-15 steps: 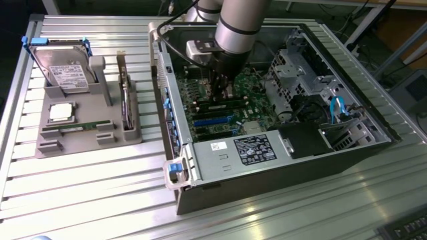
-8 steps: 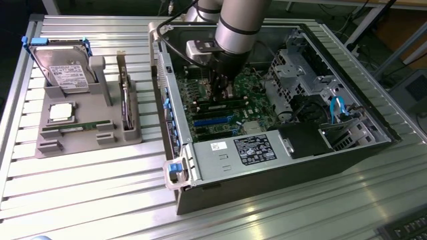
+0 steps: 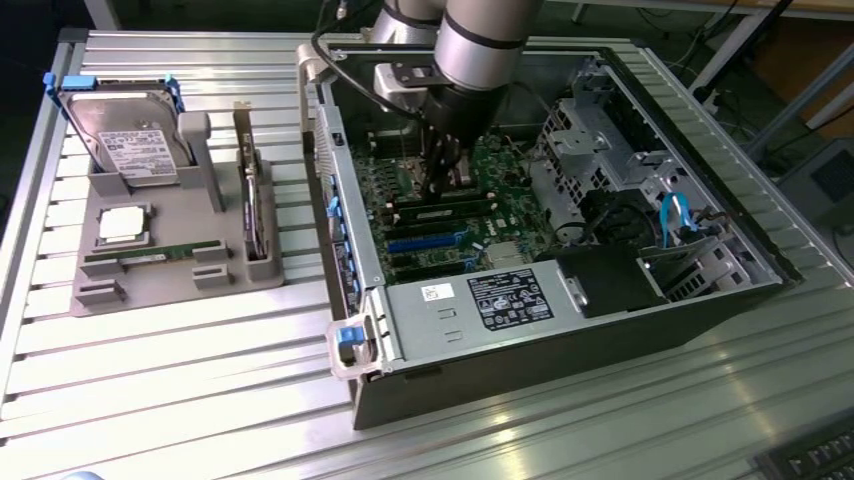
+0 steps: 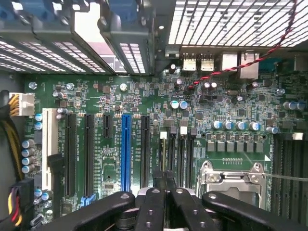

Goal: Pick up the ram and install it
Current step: 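Press down the ram until it locks into place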

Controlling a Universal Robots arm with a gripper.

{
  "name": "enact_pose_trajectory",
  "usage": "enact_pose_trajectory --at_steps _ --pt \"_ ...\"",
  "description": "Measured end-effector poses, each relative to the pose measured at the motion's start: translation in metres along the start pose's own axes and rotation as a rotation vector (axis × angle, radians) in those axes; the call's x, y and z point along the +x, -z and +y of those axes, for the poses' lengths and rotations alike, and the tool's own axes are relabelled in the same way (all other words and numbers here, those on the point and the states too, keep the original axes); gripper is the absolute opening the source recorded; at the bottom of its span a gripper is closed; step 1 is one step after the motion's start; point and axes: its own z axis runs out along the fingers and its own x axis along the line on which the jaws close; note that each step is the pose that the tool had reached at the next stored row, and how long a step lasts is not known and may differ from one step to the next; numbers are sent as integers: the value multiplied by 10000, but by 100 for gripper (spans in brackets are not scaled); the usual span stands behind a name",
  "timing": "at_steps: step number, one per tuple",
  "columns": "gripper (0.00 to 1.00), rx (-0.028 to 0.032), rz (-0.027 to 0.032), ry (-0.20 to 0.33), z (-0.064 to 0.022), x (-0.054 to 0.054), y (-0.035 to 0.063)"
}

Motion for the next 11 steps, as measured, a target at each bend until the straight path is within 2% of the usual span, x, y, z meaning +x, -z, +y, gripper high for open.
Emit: enact_pose_trajectory --at_steps 7,11 --pt "11 0 0 16 -6 4 220" --pt "11 2 -4 30 -93 7 307"
